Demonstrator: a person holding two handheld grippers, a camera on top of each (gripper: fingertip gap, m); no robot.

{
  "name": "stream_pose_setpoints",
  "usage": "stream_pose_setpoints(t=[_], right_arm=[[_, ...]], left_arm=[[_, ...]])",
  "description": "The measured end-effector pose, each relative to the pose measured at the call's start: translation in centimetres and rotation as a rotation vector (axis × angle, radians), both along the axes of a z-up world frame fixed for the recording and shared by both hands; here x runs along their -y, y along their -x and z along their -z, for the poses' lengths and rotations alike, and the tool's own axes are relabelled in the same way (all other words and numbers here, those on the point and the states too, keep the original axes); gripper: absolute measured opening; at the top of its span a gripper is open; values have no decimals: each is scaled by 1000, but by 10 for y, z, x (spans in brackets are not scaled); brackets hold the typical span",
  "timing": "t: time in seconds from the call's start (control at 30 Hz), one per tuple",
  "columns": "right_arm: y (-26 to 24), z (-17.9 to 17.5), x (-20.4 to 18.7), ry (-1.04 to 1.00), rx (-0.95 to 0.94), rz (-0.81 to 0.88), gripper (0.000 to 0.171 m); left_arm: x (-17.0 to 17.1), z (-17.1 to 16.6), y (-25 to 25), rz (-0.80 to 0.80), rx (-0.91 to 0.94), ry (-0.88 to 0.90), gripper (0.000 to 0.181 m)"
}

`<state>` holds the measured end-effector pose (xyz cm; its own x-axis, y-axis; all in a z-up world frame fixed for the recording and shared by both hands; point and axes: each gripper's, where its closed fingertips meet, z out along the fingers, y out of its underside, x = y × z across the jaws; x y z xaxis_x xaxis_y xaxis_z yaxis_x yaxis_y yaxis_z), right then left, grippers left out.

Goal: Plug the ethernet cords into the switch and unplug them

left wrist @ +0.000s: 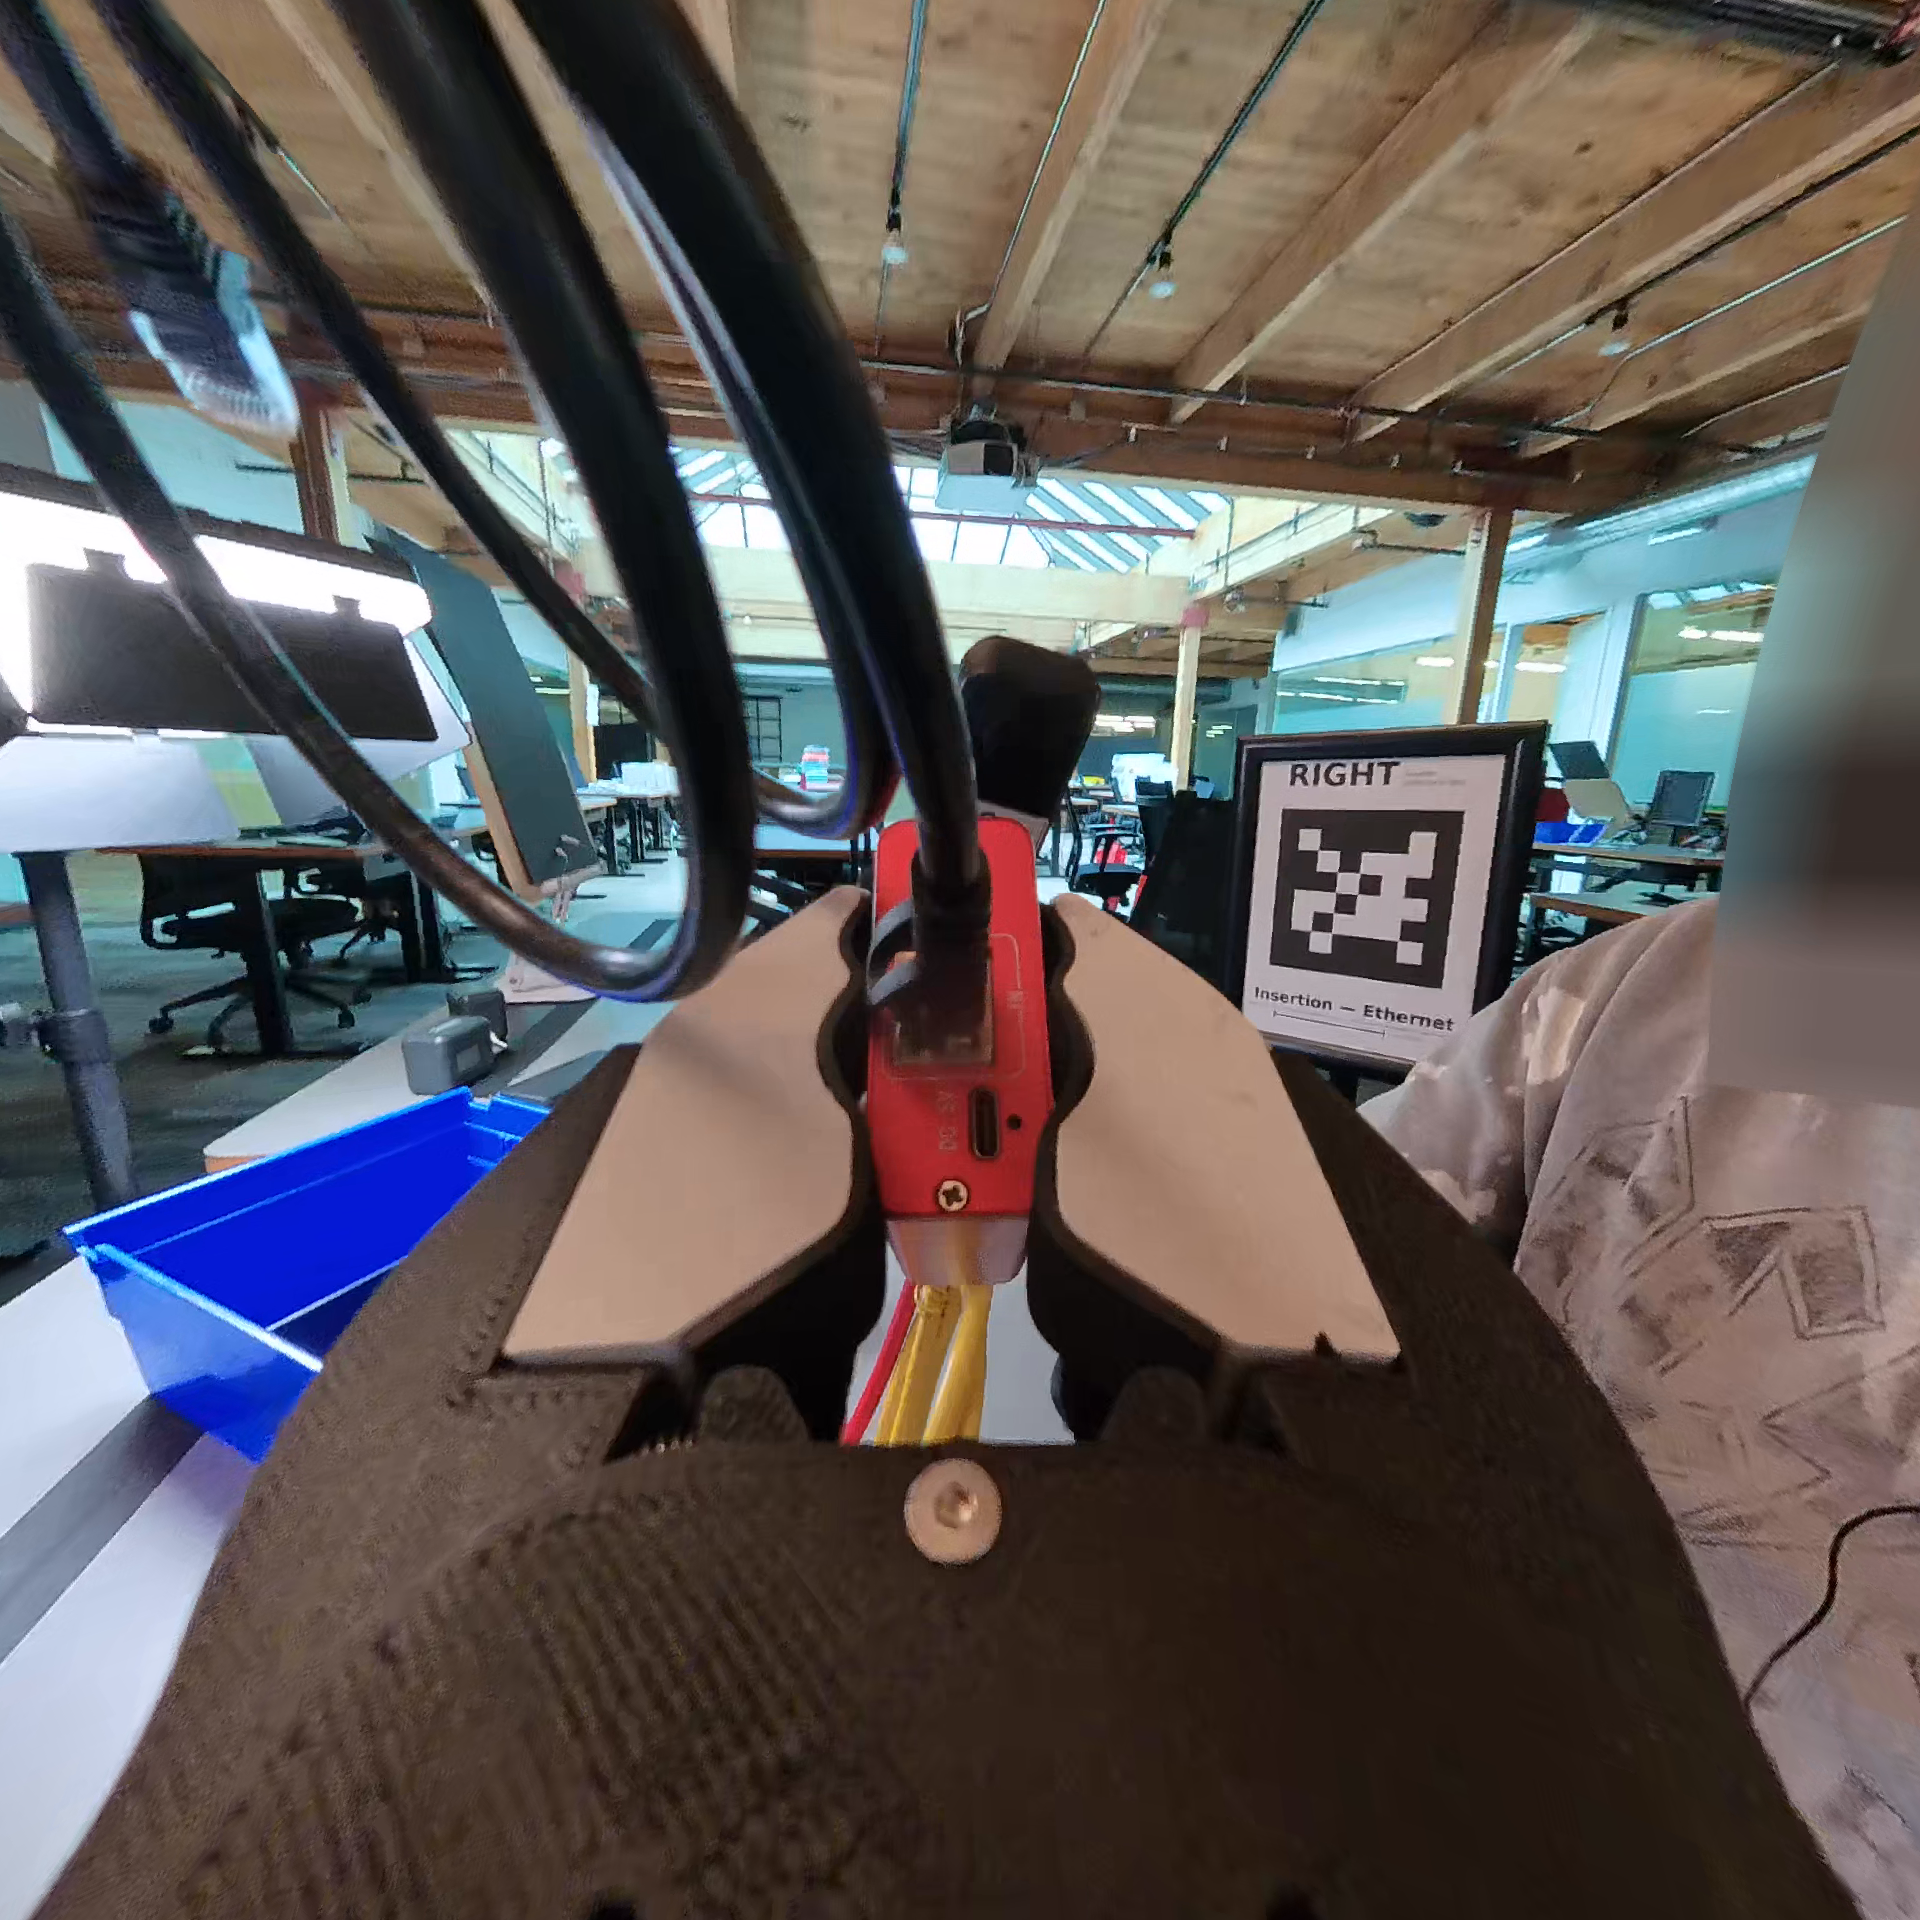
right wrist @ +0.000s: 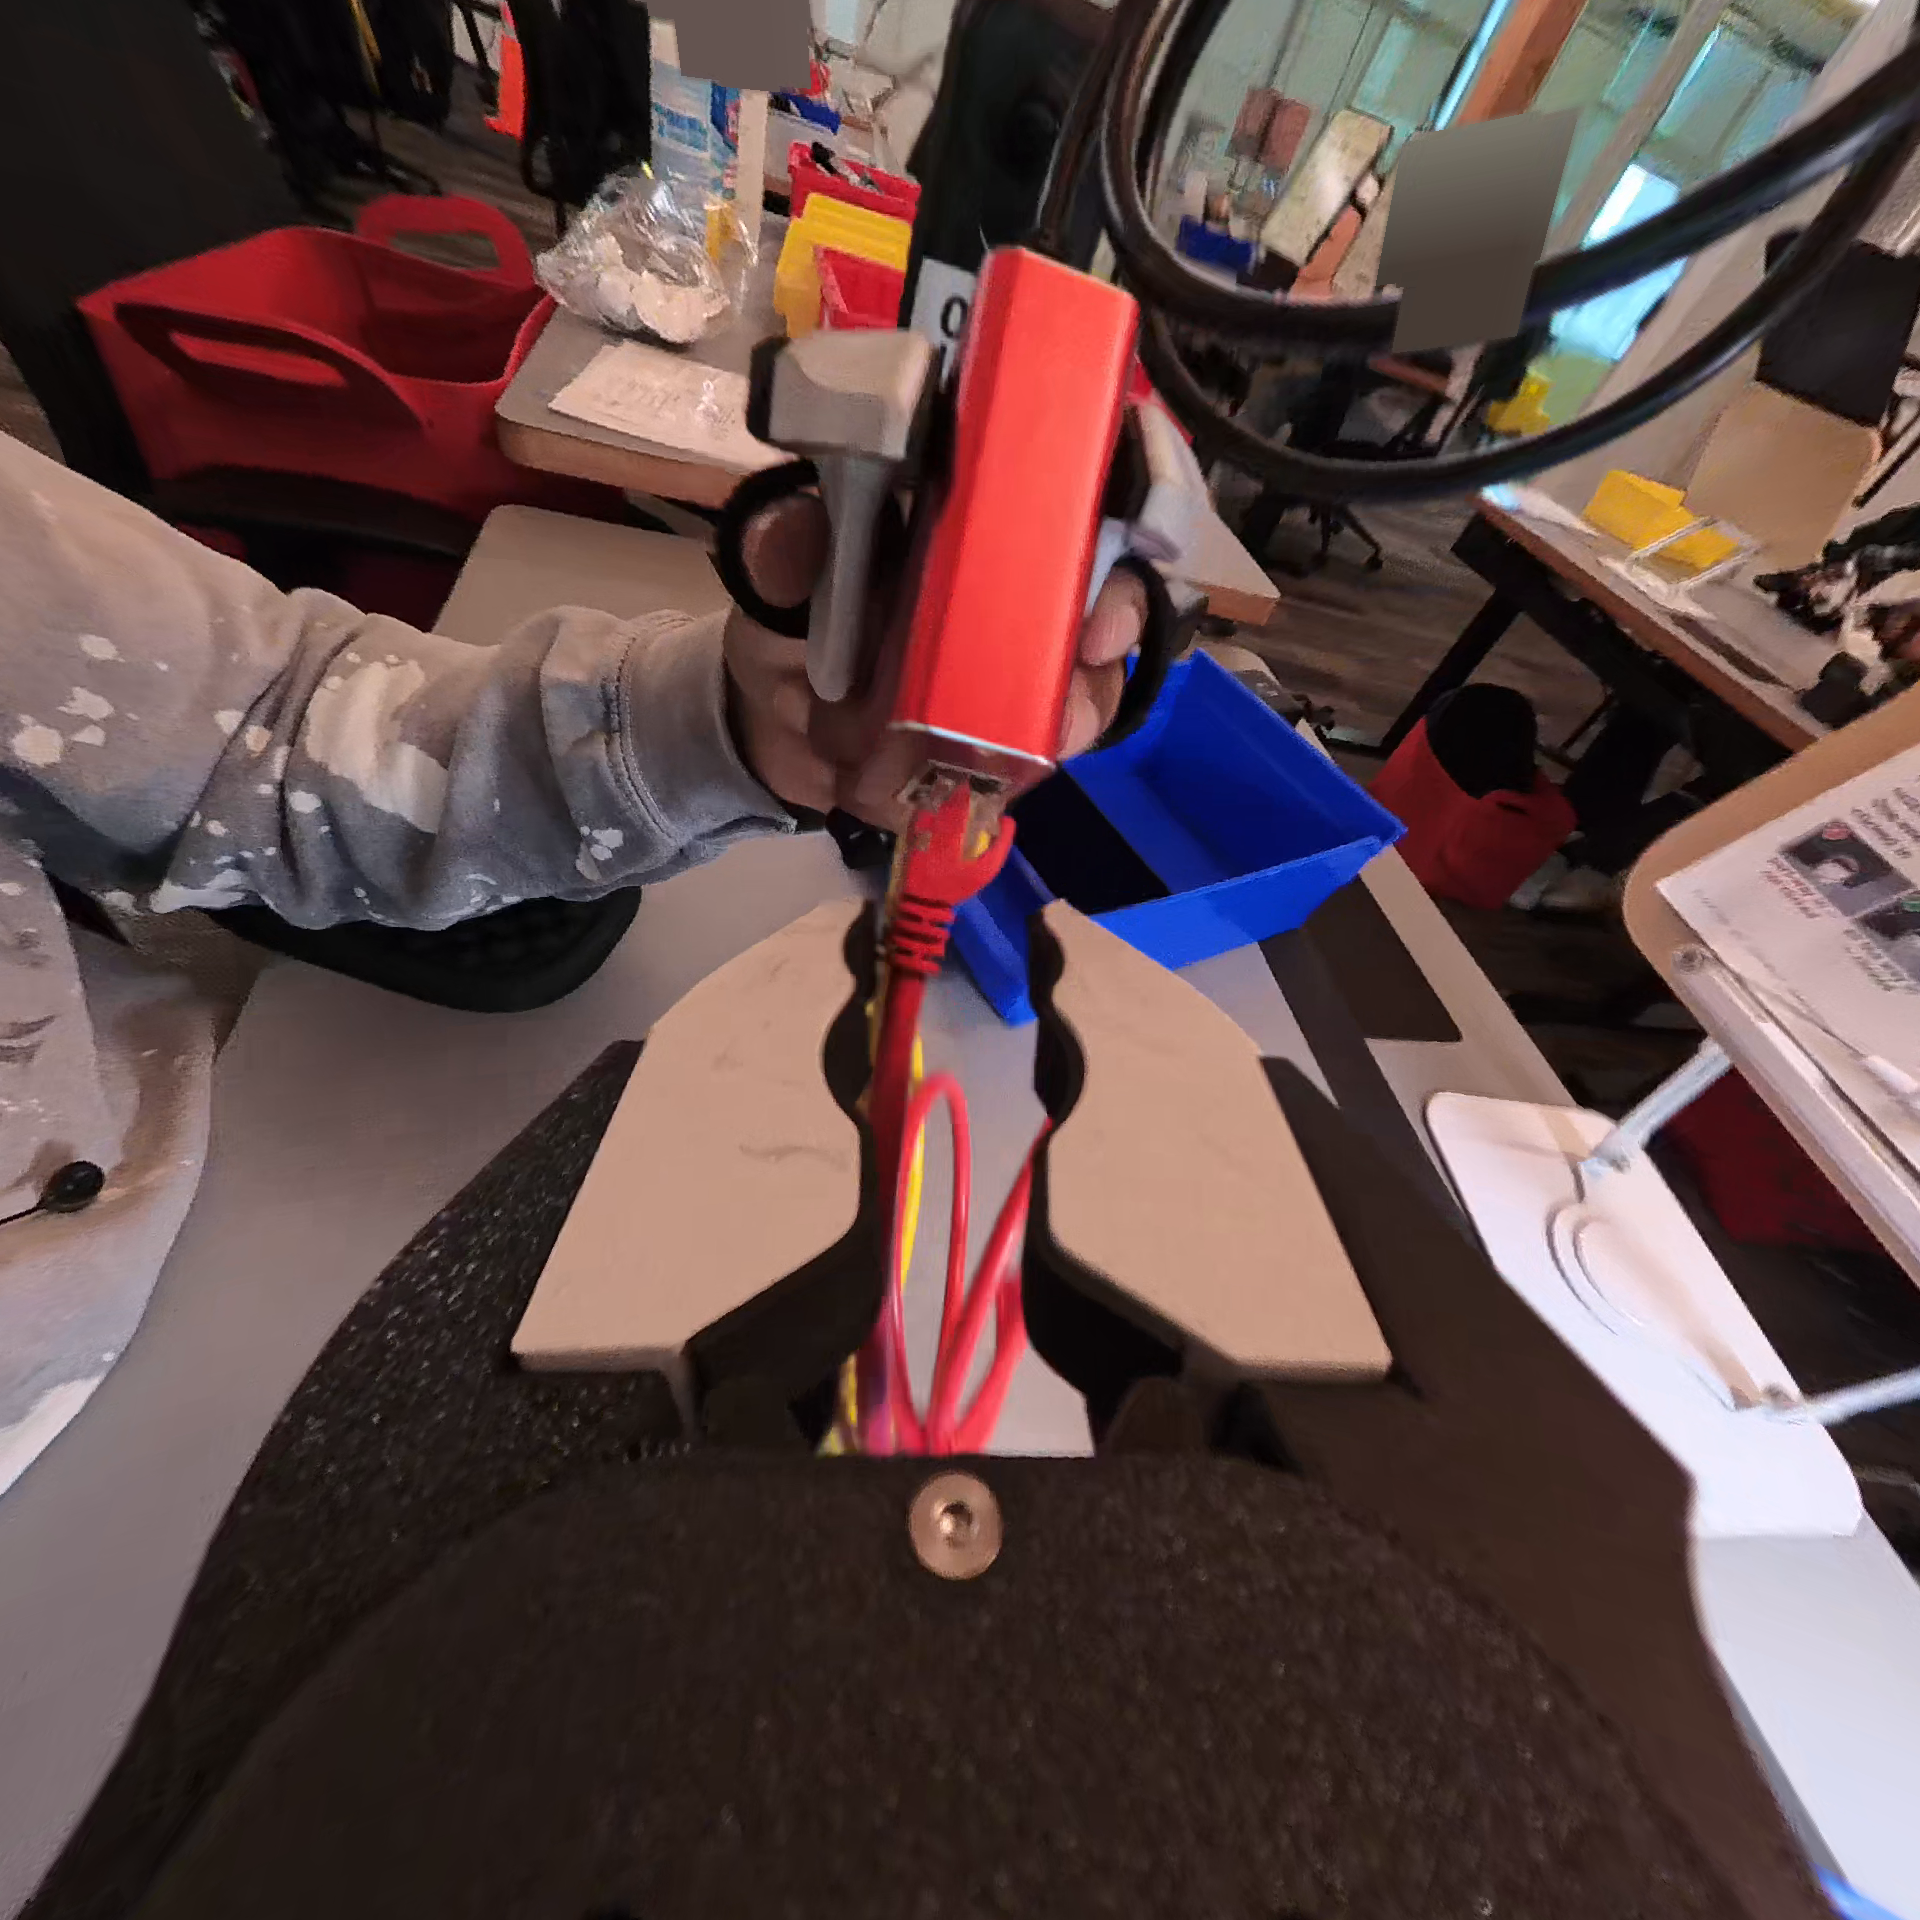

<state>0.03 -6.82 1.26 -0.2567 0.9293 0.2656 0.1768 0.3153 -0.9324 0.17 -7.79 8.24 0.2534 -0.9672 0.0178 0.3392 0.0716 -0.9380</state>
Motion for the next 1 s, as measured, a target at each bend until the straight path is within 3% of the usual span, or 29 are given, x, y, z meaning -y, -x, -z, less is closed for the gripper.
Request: stream_pose_setpoints(t=[0.03, 0.27, 0.5, 0.6, 0.8, 1.0], right_arm=[[2, -3, 4, -3, -31, -21, 16], [7, -10, -6, -182, -67, 121, 14], [15, -17, -32, -400, -136, 353, 12], [14, -22, -54, -625, -178, 531, 11], [10, -27, -81, -1066, -248, 799, 11], [23, -3, -92, -1230, -290, 855, 10]], left_arm=[[0, 0, 1, -9, -1, -10, 30], [-8, 3, 12, -69, -56, 16, 30], [-36, 11, 31, -237, -98, 213, 60], [-51, 20, 38, -281, -72, 328, 69], [-66, 33, 21, -168, 65, 499, 71], [-96, 53, 36, -292, 302, 609, 53]])
